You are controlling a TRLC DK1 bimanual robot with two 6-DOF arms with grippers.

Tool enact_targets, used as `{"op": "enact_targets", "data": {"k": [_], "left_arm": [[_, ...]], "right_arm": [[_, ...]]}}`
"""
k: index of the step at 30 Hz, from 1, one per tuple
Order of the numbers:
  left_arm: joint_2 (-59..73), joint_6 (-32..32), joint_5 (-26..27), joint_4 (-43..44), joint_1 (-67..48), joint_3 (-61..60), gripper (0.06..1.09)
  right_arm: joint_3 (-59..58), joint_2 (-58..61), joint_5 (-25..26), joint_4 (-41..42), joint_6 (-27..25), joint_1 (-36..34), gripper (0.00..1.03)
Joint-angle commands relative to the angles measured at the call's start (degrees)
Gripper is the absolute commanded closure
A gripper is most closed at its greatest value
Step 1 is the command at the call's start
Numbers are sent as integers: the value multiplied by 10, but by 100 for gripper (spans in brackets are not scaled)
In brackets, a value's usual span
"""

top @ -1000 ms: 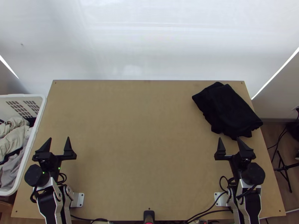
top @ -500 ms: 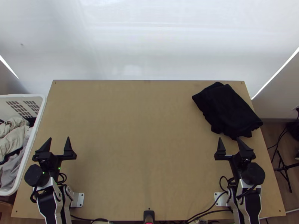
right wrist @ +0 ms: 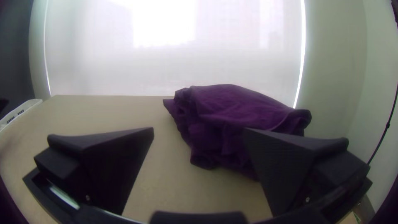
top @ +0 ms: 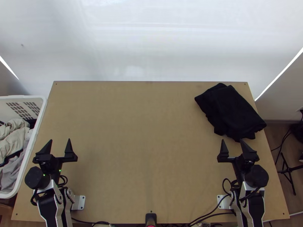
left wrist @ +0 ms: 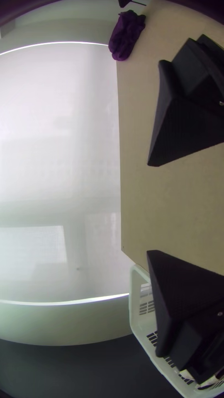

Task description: Fold the t-shirt

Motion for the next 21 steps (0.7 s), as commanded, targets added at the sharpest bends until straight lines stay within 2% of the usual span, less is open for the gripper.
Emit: {"op": "enact_targets", "data": {"k": [1,8,11,15,21], "left_arm": [[0,1,0,0,0,0,10],[0,1,0,0,0,0,10],[0,-57,0,2,-4,0,10],[-1,-78,-1,8,-30,-1,10],[-1,-87,-51,11,-50,-1,10]], "right_arm": [[0,0,0,0,1,0,3],[0,0,0,0,1,0,3],[0,0,0,0,2,0,3],[0,0,0,0,2,0,3],[0,0,0,0,1,0,3]]}}
